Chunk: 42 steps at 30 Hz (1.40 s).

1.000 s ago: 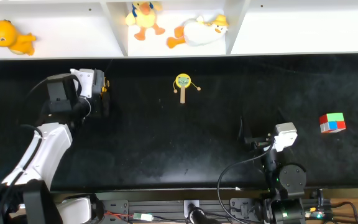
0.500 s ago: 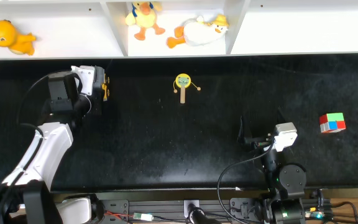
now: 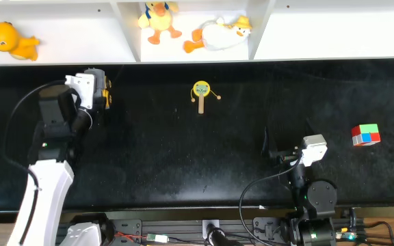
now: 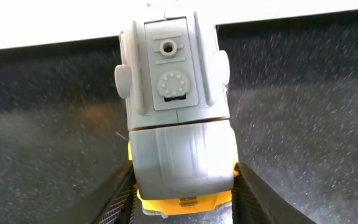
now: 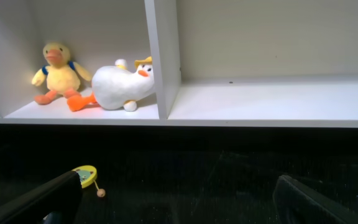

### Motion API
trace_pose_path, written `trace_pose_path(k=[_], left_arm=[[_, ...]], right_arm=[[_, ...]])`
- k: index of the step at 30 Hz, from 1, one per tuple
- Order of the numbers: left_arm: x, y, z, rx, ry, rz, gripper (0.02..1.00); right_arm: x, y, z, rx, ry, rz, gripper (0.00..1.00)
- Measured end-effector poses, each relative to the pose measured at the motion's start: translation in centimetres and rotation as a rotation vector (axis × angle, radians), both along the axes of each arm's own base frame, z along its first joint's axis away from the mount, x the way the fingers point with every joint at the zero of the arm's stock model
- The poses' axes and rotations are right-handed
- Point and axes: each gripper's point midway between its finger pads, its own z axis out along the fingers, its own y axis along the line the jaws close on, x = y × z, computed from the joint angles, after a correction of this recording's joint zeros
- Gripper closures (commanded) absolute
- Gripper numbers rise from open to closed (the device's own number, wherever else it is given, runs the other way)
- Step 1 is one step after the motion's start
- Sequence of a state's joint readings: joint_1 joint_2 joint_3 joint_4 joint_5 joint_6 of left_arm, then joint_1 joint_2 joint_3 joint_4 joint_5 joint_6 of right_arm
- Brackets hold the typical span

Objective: Store Toys

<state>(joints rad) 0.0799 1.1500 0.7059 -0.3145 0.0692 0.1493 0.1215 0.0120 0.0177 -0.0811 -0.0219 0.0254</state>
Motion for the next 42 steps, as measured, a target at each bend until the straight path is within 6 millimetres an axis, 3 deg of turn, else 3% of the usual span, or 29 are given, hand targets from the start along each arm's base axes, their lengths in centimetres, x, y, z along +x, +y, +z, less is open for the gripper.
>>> trace_pose_path(k=[4,11,17,22,24,26,27,38,42], left_arm=[[1.1,0.1,1.2,0.001,-0.014,0.000,0.774],[6.1,0.5,4.1,0.005,-0.039,0.003,0.798],[10.5,0.9,3.6,0.003,-0.005,0.002,0.796],[13.0,1.1,2.6,0.002,0.017,0.003,0.781],[13.7,1.2,2.6,0.001,0.015,0.003,0.557],[14.2,1.2,2.6,0.002,0.013,0.002,0.145],[14.4,1.2,2.5,0.001,0.015,0.003,0.049],[13.8,1.2,1.9,-0.004,0.045,0.005,0.020],[11.3,1.0,1.8,-0.001,0.043,0.007,0.020]], right_arm=[[0.0,0.0,0.0,0.000,0.000,0.000,0.005],[0.0,0.0,0.0,0.000,0.000,0.000,0.005],[0.0,0.0,0.0,0.000,0.000,0.000,0.007],[0.0,0.0,0.0,0.000,0.000,0.000,0.005],[0.0,0.0,0.0,0.000,0.000,0.000,0.005],[0.0,0.0,0.0,0.000,0.000,0.000,0.005],[0.0,0.0,0.0,0.000,0.000,0.000,0.005],[0.0,0.0,0.0,0.000,0.000,0.000,0.007],[0.0,0.0,0.0,0.000,0.001,0.000,0.007]])
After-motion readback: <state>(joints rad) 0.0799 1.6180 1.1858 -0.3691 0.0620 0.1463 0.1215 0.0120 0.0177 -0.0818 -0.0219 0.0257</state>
